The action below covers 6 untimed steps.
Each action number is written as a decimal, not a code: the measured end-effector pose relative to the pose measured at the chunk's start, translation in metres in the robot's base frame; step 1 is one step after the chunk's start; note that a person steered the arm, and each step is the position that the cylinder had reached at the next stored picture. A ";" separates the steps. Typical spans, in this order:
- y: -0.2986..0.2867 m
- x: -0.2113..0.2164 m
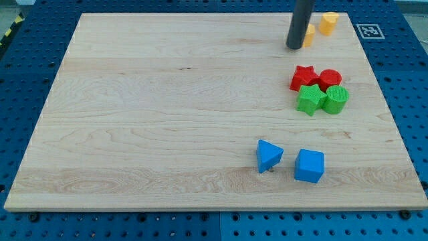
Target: Move the yellow hexagon left to the yellow heart
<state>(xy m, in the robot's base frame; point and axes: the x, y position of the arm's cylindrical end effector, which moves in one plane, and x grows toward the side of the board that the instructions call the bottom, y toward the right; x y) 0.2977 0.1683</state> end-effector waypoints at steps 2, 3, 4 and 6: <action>0.052 0.007; 0.054 -0.006; 0.049 0.006; 0.015 -0.028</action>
